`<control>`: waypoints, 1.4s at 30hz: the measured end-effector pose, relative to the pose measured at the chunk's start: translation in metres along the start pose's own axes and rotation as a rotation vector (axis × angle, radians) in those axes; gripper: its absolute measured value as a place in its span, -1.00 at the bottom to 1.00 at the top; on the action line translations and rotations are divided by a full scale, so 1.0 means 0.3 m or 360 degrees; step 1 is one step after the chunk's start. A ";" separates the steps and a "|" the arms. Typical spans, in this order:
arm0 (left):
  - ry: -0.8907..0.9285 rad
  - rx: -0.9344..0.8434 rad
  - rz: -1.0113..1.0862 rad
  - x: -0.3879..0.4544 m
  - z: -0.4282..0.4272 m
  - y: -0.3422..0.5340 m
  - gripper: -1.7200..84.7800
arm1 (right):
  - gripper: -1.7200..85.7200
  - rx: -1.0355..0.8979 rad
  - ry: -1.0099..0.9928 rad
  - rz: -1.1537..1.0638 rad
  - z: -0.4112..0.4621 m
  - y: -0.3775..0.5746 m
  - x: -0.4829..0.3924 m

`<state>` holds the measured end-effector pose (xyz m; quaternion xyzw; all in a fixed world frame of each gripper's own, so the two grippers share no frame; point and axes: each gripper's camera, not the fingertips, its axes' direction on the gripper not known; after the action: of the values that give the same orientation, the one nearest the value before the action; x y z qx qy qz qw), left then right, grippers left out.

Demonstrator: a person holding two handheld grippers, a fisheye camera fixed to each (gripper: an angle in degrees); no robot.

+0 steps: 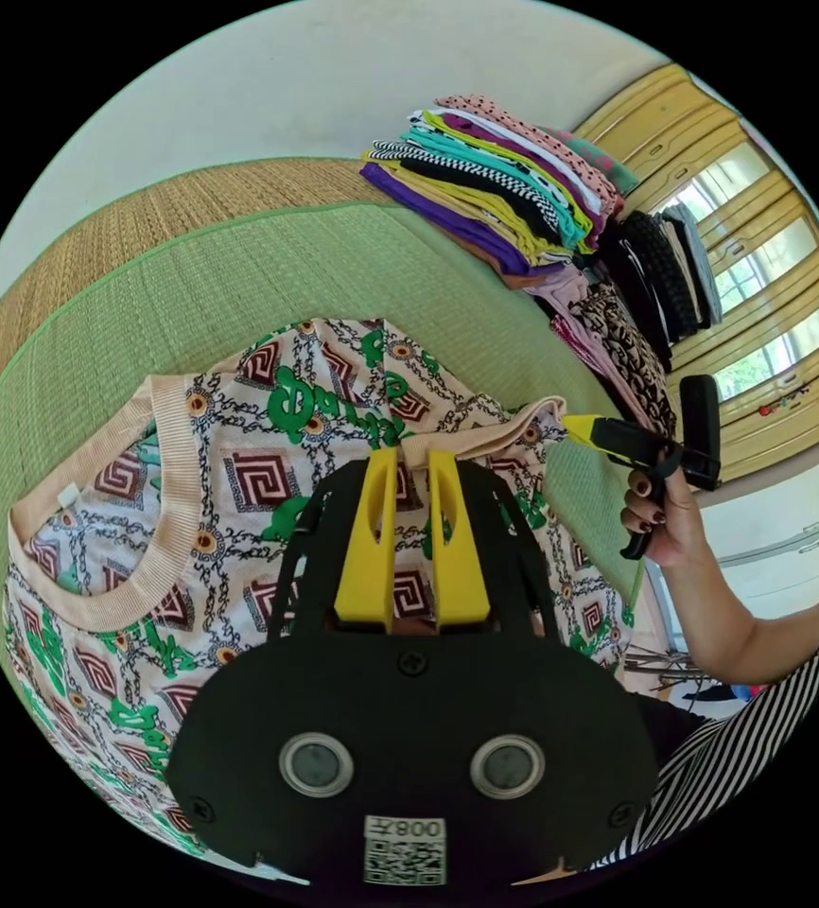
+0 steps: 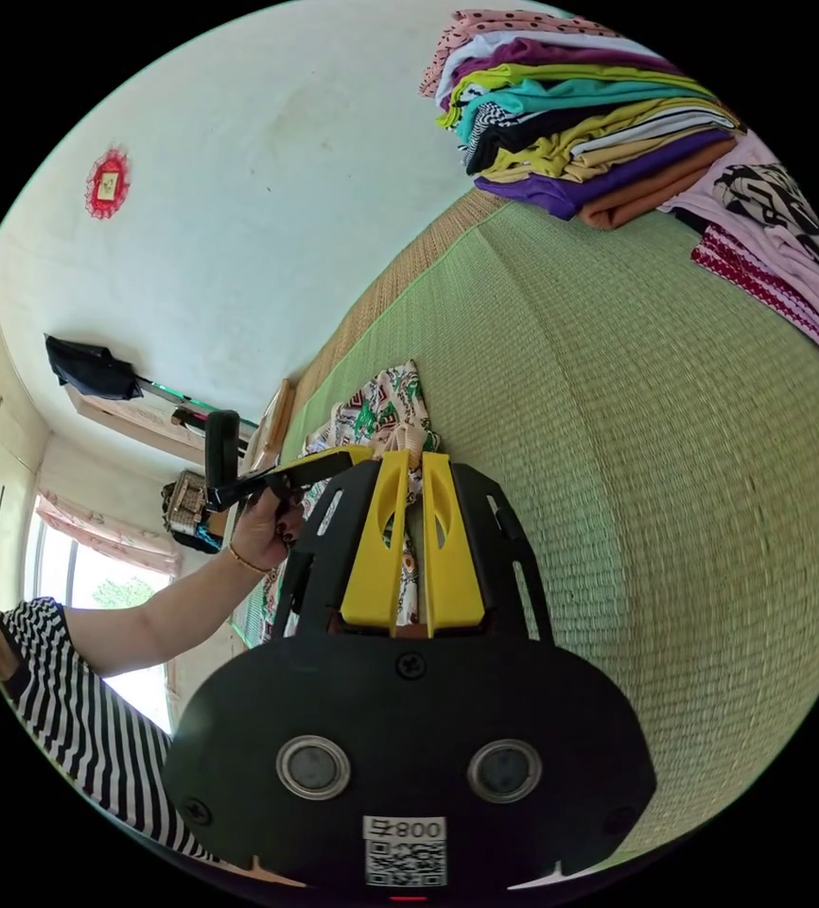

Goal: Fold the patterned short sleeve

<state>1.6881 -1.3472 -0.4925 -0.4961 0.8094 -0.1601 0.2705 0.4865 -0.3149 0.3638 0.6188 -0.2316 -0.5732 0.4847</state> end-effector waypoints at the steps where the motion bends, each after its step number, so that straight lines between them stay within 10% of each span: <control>1: 0.0029 -0.0002 -0.0012 -0.011 0.008 -0.013 -0.90 | -0.91 -0.0002 -0.0007 0.0002 -0.001 0.001 0.009; 23: 0.0458 0.0436 -0.0071 -0.166 0.010 -0.116 -0.84 | -0.96 -0.0009 0.0113 -0.0081 -0.070 -0.104 -0.109; 31: -0.0295 0.0455 -0.0591 -0.531 -0.304 0.523 -0.91 | -0.96 -0.0249 0.0475 -0.0551 0.216 -0.346 -0.489; 42: -0.0462 0.0441 -0.0813 -0.775 -0.270 0.711 -0.95 | -0.96 -0.0472 0.0832 -0.0725 0.569 -0.541 -0.693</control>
<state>1.5709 -1.0437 -0.4753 -0.6593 0.5821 -0.2591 0.3991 0.2345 -0.1284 0.3458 0.7030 0.1290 -0.5162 0.4719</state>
